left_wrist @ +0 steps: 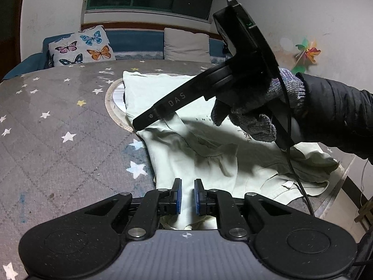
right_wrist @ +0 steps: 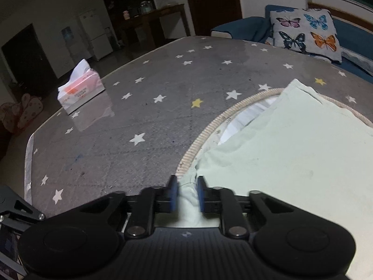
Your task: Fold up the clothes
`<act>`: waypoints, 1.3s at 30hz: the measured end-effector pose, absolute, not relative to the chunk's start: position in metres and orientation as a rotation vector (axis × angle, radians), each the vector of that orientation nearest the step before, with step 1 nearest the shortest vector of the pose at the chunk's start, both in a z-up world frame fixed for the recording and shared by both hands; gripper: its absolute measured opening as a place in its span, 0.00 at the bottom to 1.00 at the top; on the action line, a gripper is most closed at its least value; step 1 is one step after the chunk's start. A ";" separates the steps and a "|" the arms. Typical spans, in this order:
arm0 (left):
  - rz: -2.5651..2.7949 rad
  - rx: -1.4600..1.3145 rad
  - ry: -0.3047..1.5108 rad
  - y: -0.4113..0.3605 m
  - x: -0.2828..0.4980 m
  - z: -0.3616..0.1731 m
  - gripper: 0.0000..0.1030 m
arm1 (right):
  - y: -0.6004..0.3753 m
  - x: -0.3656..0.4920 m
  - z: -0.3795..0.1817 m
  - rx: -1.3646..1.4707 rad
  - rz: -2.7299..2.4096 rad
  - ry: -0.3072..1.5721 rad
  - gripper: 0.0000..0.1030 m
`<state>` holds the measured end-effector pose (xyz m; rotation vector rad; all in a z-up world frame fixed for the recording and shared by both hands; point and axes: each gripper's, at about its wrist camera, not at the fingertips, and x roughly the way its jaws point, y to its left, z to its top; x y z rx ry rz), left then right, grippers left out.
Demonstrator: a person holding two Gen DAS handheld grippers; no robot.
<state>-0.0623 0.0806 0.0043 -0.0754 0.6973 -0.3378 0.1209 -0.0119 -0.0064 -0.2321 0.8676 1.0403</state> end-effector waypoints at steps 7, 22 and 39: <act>-0.327 -0.077 0.707 0.081 -0.064 0.001 0.12 | 0.000 0.114 0.009 -0.209 1.065 0.776 0.05; -0.282 -0.057 0.653 0.077 -0.056 0.019 0.12 | -0.052 0.095 0.038 -0.279 1.028 0.817 0.11; -0.272 0.066 0.685 0.064 -0.042 0.017 0.12 | -0.100 0.032 0.021 -0.376 1.043 0.803 0.11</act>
